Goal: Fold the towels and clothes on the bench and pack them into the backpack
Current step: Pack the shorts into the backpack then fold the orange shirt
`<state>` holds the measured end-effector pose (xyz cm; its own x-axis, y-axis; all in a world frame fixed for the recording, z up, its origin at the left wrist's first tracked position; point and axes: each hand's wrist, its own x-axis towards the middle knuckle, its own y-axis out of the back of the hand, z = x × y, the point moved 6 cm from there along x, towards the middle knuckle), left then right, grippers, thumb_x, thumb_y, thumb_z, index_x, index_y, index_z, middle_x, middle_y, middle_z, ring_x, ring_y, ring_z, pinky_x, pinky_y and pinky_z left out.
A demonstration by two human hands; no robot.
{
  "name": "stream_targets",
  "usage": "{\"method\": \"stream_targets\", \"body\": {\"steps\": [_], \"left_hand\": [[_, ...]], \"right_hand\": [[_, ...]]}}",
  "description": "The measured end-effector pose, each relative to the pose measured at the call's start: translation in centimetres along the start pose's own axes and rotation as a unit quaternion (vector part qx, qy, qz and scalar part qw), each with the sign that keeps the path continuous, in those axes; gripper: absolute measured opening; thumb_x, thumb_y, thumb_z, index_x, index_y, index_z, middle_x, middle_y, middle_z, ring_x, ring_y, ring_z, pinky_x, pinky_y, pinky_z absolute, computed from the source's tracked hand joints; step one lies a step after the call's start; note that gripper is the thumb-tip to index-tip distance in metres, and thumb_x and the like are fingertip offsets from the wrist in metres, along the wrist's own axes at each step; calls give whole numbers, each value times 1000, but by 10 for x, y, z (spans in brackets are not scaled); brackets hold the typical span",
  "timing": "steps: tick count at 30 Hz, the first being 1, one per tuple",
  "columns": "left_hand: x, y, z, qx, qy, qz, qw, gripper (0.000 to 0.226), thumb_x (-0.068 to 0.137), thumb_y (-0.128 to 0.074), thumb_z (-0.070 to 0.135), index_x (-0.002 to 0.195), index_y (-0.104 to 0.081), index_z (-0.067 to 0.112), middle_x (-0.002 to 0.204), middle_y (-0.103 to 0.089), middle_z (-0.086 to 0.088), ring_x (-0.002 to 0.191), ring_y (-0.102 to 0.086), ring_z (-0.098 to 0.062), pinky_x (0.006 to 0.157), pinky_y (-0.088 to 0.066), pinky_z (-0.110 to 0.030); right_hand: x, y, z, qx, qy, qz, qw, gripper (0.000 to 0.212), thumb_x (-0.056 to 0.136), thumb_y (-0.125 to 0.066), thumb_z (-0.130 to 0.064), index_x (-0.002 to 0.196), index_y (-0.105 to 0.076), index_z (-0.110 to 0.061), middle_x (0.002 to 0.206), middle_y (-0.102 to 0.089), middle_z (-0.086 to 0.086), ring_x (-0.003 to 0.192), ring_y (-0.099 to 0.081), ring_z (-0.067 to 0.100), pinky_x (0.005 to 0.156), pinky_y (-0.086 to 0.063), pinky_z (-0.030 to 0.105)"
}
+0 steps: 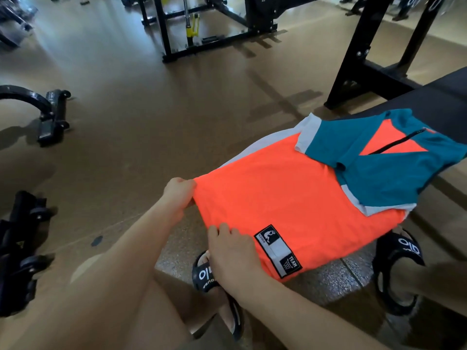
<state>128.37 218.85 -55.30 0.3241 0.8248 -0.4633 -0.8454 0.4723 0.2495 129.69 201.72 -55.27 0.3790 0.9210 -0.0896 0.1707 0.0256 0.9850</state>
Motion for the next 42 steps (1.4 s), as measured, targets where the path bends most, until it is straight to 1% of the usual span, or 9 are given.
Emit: {"method": "stream_targets", "body": {"steps": [4, 8, 12, 17, 23, 26, 30, 35, 42], "left_hand": [[5, 2, -4, -42, 6, -5, 999, 18, 93, -47, -3, 82, -50, 11, 82, -53, -8, 74, -55, -18, 73, -56, -33], [9, -3, -8, -97, 31, -28, 994, 24, 98, -51, -6, 80, -47, 10, 82, -55, -10, 75, -57, -18, 68, -54, -30], [9, -4, -10, -103, 31, -15, 994, 27, 96, -48, -10, 85, -44, 14, 84, -52, -9, 73, -55, -17, 64, -51, -31], [11, -1, 2, -17, -68, -7, 997, 38, 89, -40, -12, 83, -66, 15, 85, -59, -12, 68, -51, -19, 63, -47, -32], [-5, -5, 32, 100, -222, 2, 970, 47, 84, -40, -4, 83, -78, 24, 89, -72, -4, 80, -65, -17, 77, -54, -33], [-22, -21, 58, 247, -365, 2, 898, 34, 86, -58, -1, 96, -74, 27, 100, -72, 9, 97, -67, -12, 90, -53, -30], [-42, -60, 97, 370, -471, -2, 801, 19, 82, -60, 21, 96, -68, 32, 98, -65, 15, 95, -65, -15, 82, -55, -41], [-72, -136, 156, 468, -573, 23, 672, 19, 92, -53, 21, 106, -66, 20, 110, -62, 3, 99, -62, -24, 70, -52, -42], [-71, -260, 211, 569, -648, 31, 505, 11, 99, -52, 13, 103, -56, 4, 105, -58, -17, 71, -65, -40, 46, -33, -35]], "right_hand": [[12, 9, -3, -5, -21, -19, 1000, 54, 35, -89, -23, 81, -60, -22, 68, -57, -2, 49, -58, 16, 45, -20, 27], [25, 8, -10, -44, 20, -33, 998, 49, 69, -79, -20, 110, -52, -15, 94, -62, 5, 72, -70, 20, 50, -33, 28], [24, 7, -21, -68, 33, -66, 995, 51, 55, -85, -27, 100, -64, -16, 72, -66, 4, 51, -65, 16, 44, -33, 23], [16, 28, -8, -69, 94, -28, 993, 51, 94, -53, -5, 141, -34, -12, 117, -54, 19, 99, -65, 34, 59, -34, 34], [3, 74, 35, 5, 57, -12, 998, 20, 94, -50, -15, 111, -59, -11, 114, -60, 13, 102, -63, 37, 68, -32, 37], [-6, 100, 74, 33, 12, 42, 999, 19, 90, -52, -24, 105, -56, -14, 109, -58, 10, 96, -62, 38, 66, -31, 38], [-19, 115, 132, 60, -72, 77, 993, 21, 85, -58, -17, 100, -43, -19, 105, -47, 6, 92, -61, 38, 63, -28, 37], [-36, 114, 216, 158, -170, 76, 970, 27, 72, -58, -11, 84, -35, -18, 86, -42, 3, 85, -51, 33, 62, -26, 36], [-61, 124, 353, 254, -285, 45, 923, 19, 74, -61, -11, 84, -44, -14, 85, -55, 6, 82, -52, 28, 59, -35, 34]]}}
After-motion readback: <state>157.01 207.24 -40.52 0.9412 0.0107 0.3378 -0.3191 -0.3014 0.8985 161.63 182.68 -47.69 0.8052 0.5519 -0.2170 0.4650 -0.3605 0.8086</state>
